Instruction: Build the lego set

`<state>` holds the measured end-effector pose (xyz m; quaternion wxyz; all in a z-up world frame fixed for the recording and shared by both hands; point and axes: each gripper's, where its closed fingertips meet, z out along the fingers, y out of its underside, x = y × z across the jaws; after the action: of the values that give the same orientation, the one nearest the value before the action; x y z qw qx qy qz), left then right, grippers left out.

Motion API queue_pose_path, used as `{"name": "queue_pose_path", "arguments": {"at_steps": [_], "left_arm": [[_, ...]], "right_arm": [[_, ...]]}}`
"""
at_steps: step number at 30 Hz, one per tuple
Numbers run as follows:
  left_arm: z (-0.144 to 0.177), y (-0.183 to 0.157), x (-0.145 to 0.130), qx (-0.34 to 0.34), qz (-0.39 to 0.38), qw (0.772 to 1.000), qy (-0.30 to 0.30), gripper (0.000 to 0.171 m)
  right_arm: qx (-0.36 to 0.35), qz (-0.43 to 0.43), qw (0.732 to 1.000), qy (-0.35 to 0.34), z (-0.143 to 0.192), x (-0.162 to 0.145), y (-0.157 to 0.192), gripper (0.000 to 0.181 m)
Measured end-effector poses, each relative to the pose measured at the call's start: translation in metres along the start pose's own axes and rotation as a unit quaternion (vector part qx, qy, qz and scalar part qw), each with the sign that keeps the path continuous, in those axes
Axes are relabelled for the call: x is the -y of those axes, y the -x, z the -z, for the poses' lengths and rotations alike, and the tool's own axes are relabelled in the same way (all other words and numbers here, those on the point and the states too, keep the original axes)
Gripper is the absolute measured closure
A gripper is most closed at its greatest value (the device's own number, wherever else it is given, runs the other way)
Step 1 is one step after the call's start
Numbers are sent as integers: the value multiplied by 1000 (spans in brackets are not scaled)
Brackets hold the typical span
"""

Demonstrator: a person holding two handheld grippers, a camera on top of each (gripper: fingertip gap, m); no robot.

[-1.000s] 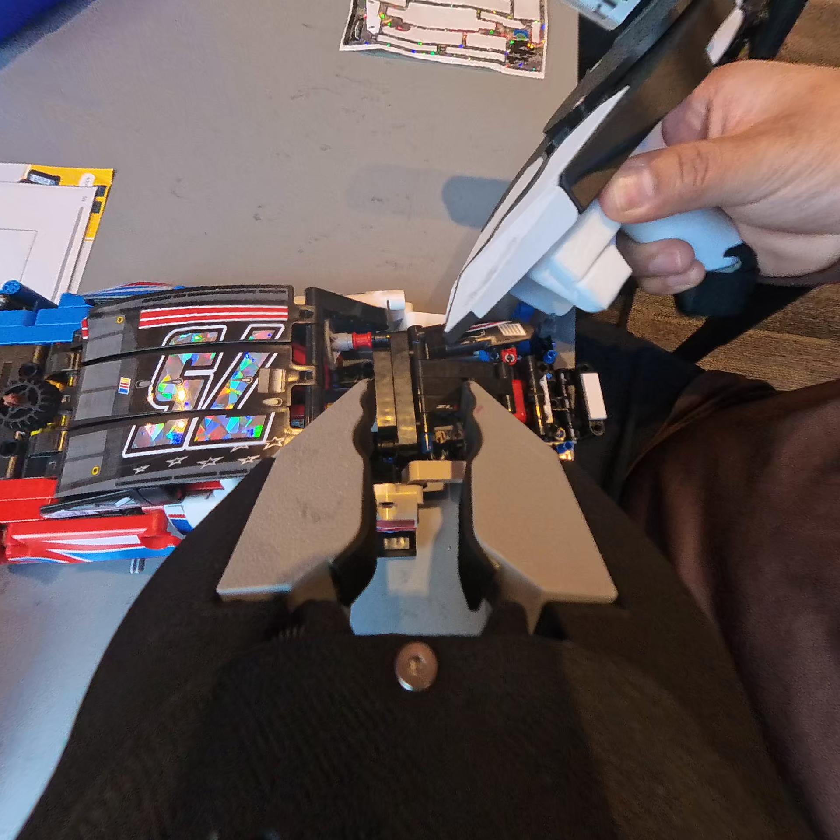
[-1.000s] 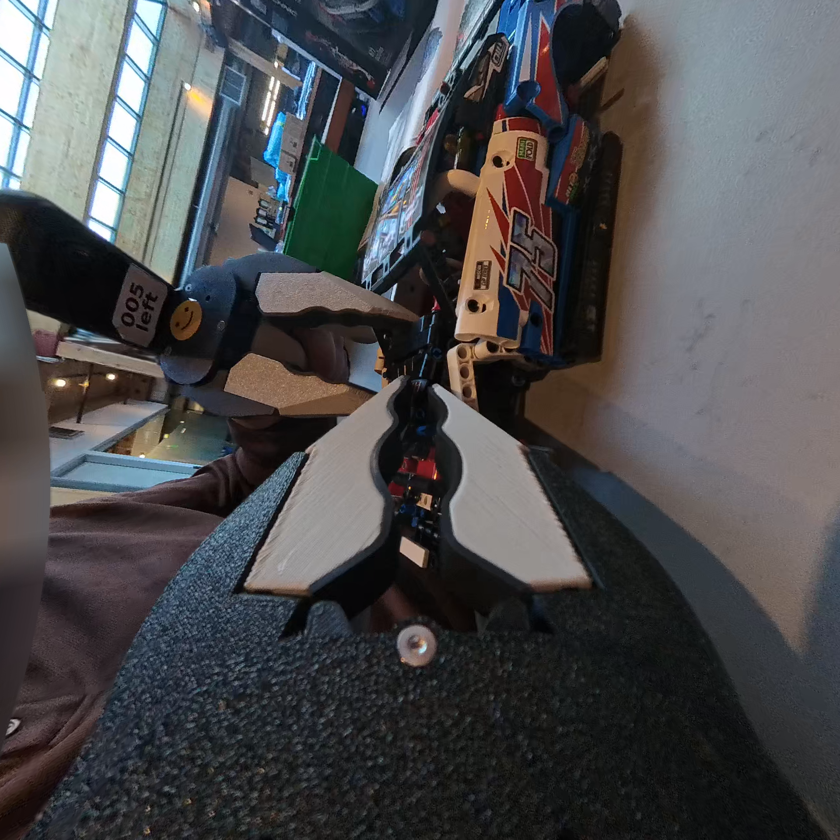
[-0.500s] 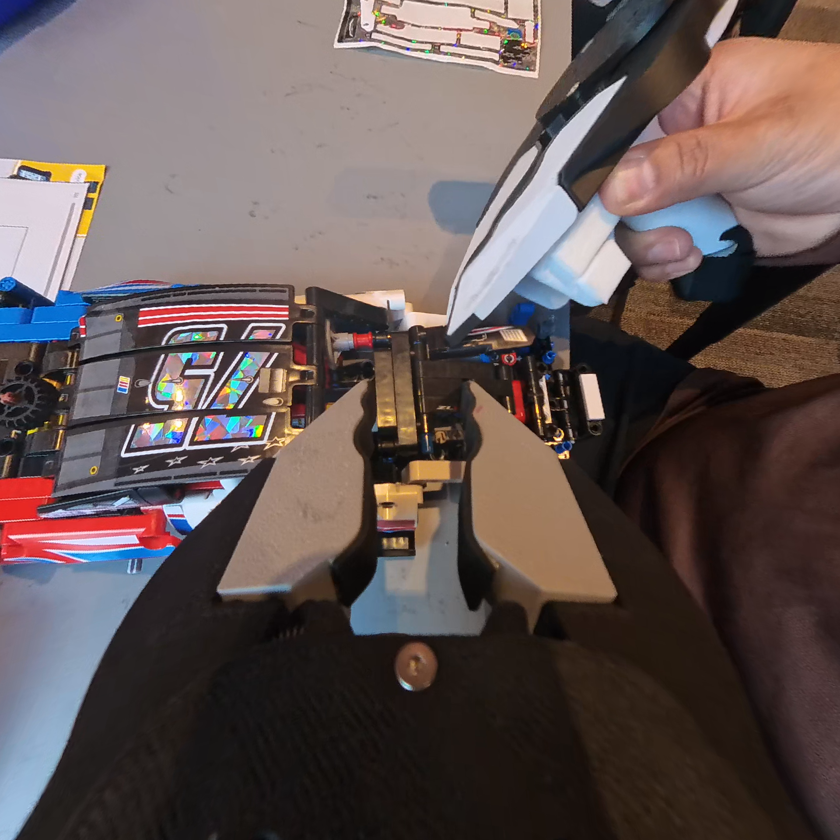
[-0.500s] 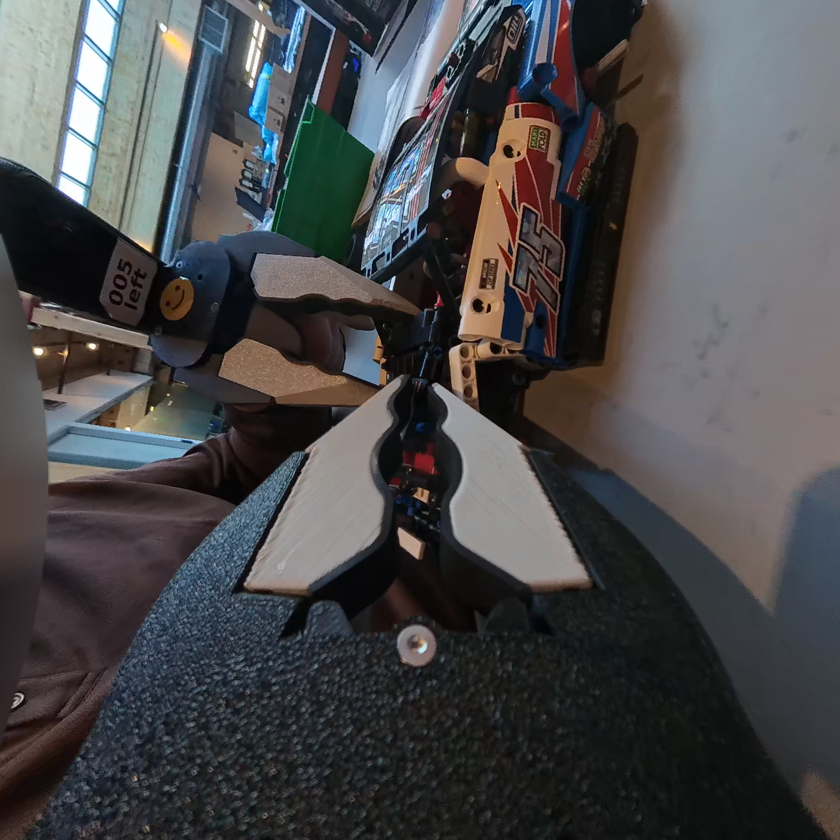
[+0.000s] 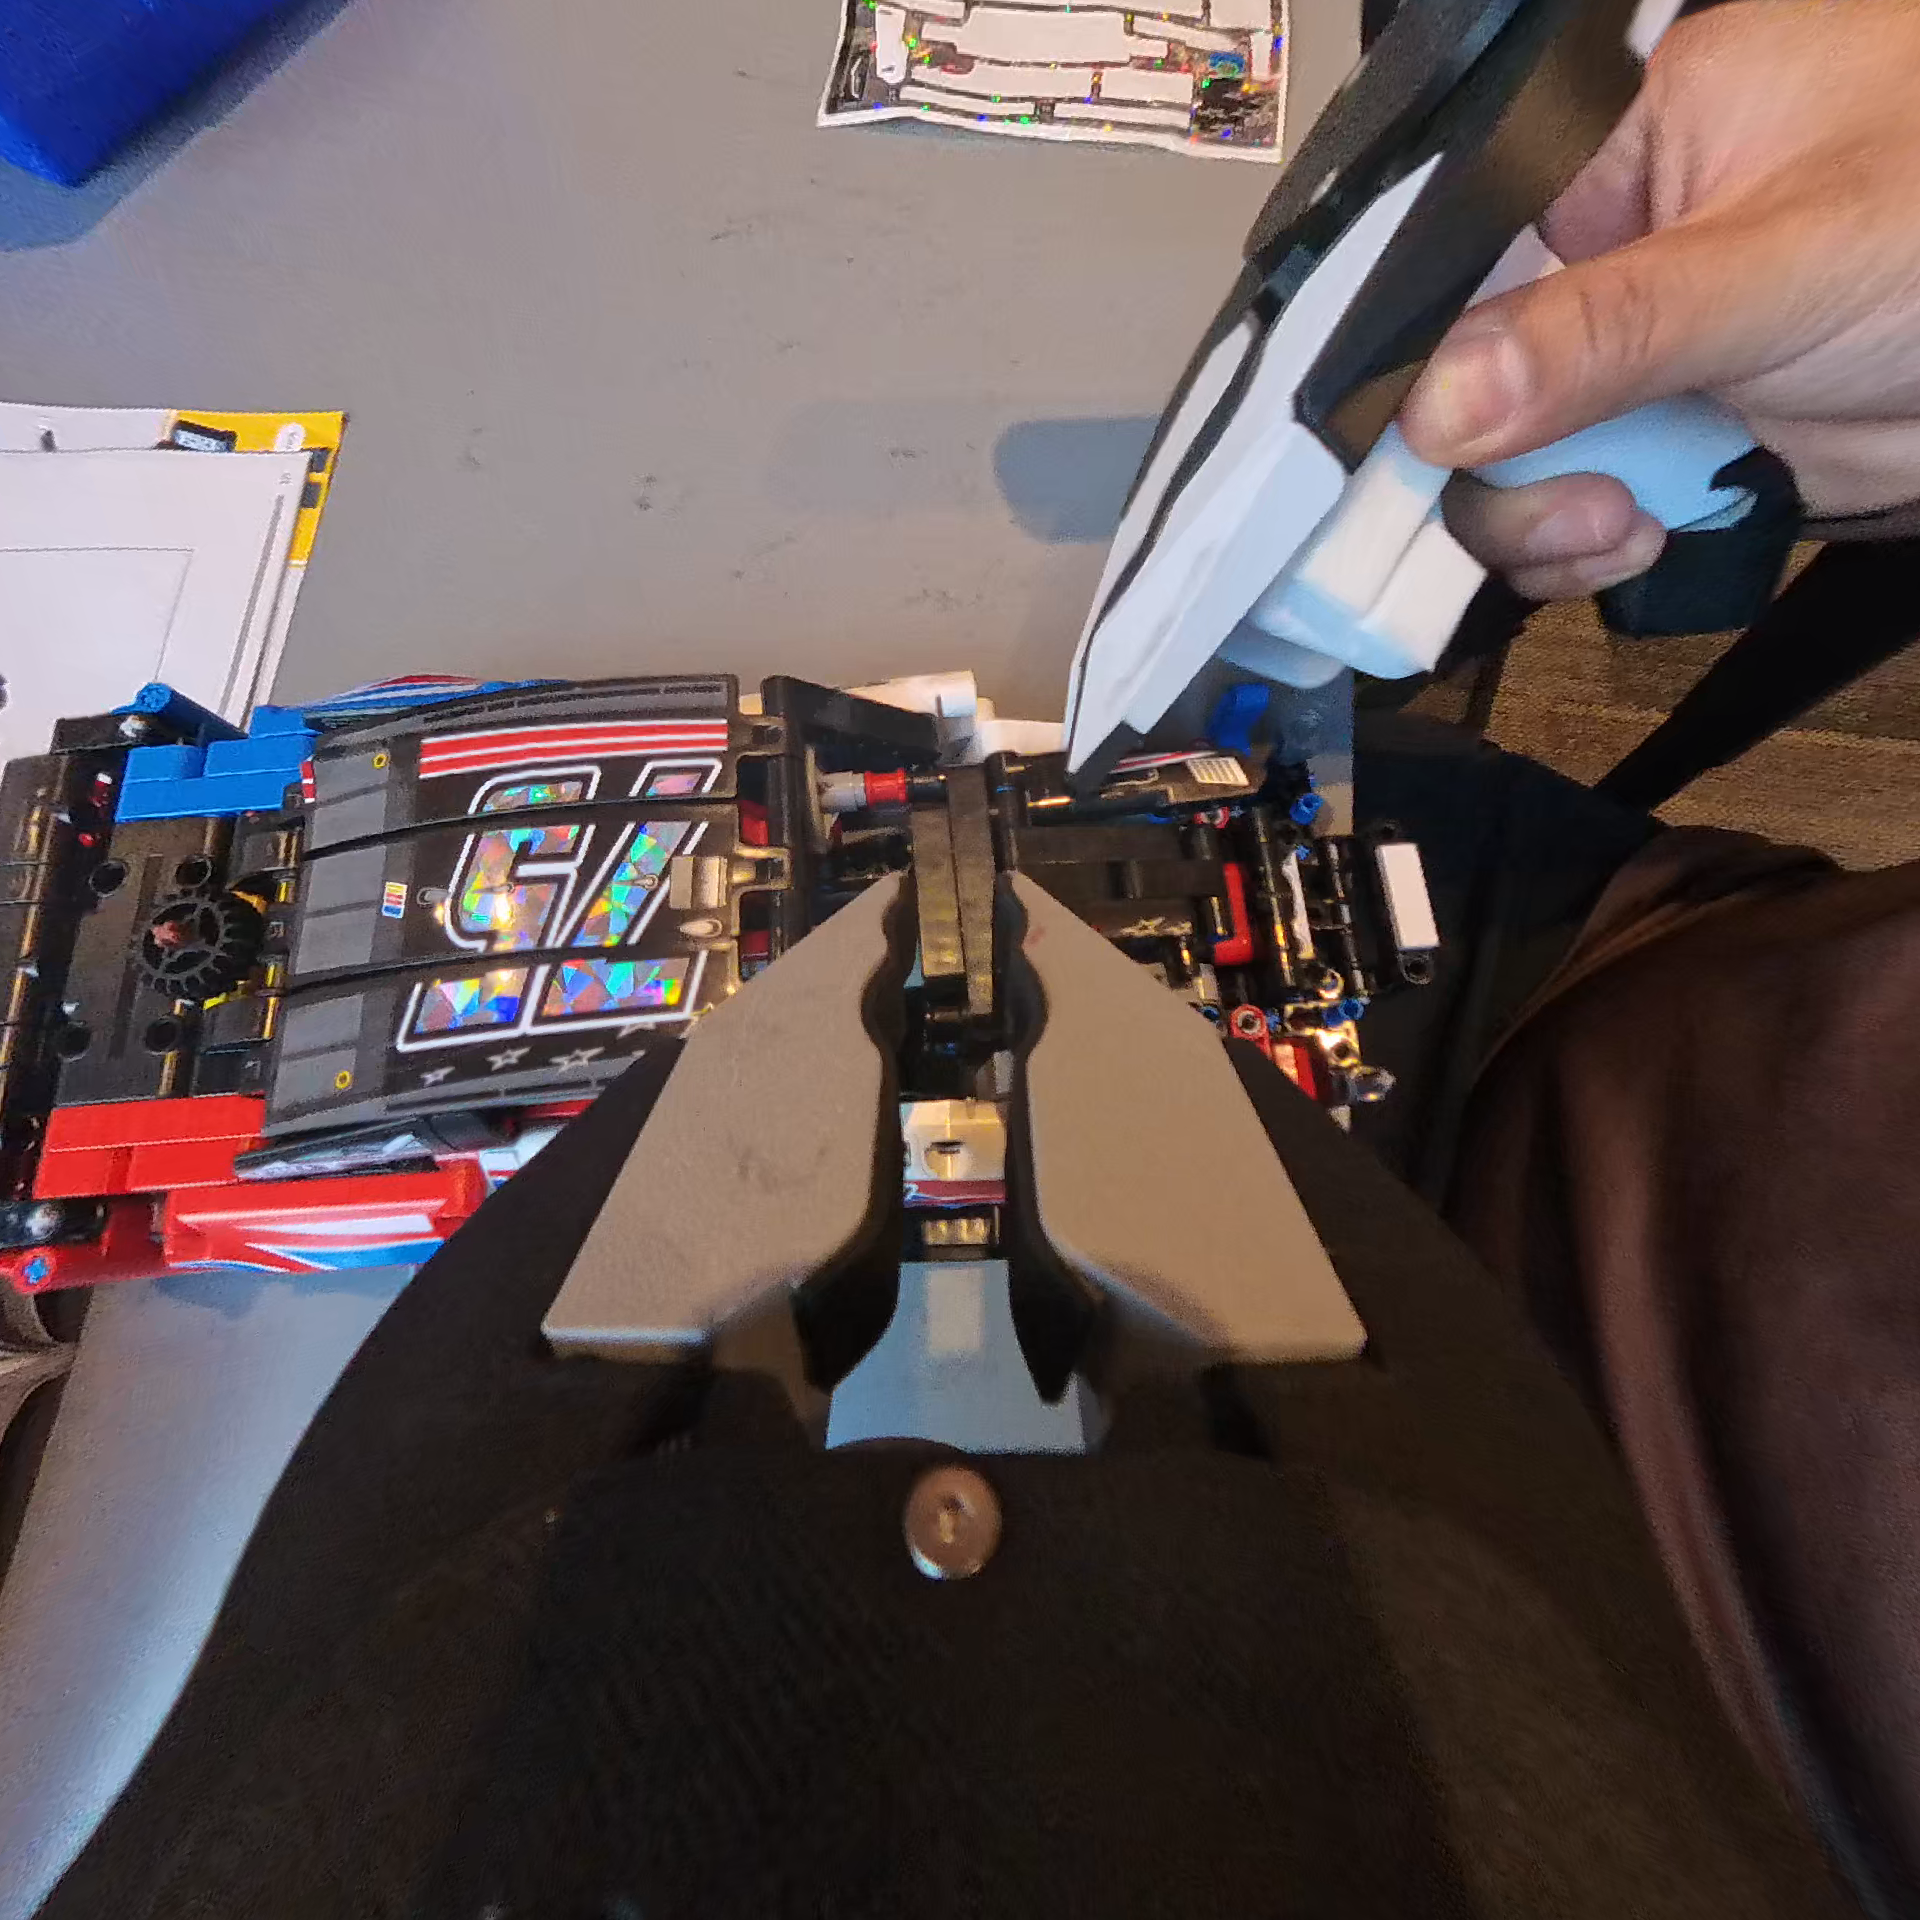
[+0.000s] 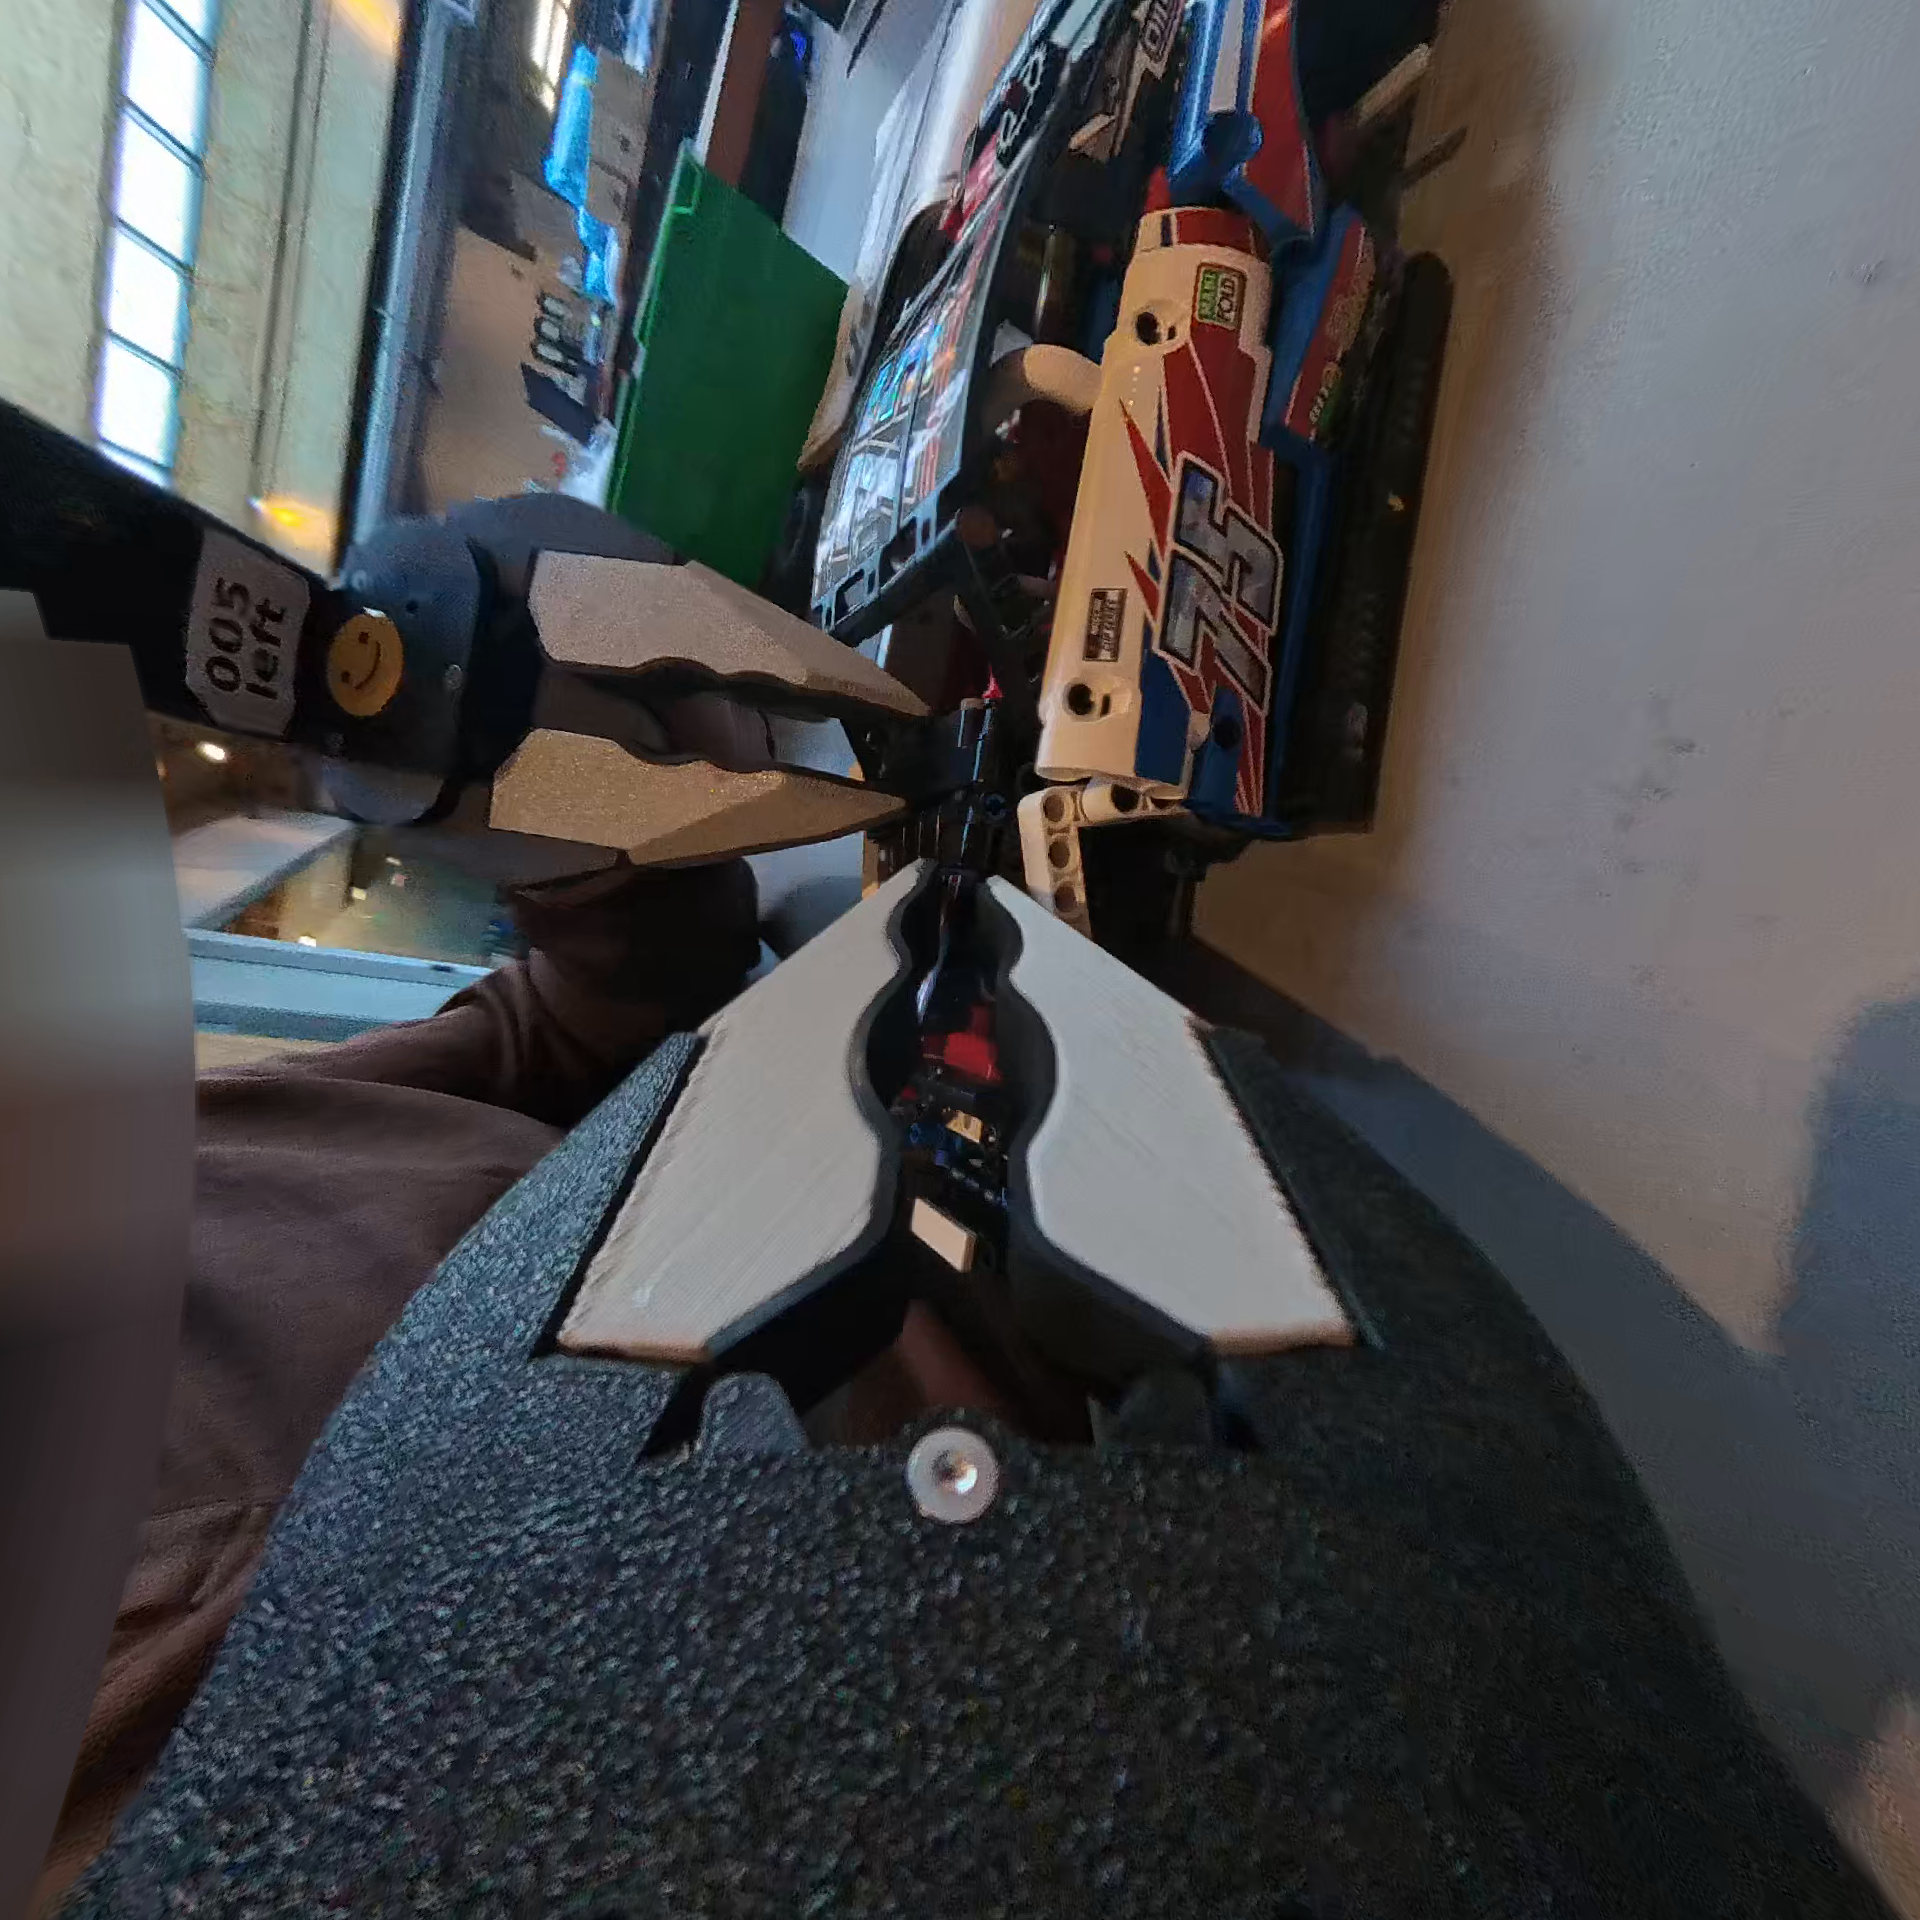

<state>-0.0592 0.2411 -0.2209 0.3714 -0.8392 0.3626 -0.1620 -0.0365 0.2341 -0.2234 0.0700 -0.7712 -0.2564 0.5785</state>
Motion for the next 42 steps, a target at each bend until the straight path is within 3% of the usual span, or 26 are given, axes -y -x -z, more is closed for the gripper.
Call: {"name": "queue_pose_path", "arguments": {"at_steps": [8, 15, 28, 32, 36, 38, 42], "left_arm": [[3, -9, 0, -18, 17, 1000, 6, 144], [-2, -15, -8, -13, 14, 999, 43, 119], [-4, -10, -5, -24, 24, 999, 23, 128], [-4, -11, -6, -22, 16, 999, 21, 125], [-4, -11, -6, -17, 13, 1000, 18, 124], [-4, -12, -7, -18, 8, 1000, 21, 123], [-4, -12, -7, -18, 6, 1000, 20, 122]], "right_arm": [[27, -50, 998, -3, 1, -1, 0, 173], [46, -83, 995, 11, 1, 3, 3, 169], [30, -125, 992, 14, 1, -6, 1, 172], [71, -187, 980, -7, -5, 4, 10, 158], [68, -184, 981, -5, 1, 9, 18, 161], [46, -167, 985, 0, 4, 11, 15, 172], [47, -206, 977, 10, -3, 7, 7, 157]]}}
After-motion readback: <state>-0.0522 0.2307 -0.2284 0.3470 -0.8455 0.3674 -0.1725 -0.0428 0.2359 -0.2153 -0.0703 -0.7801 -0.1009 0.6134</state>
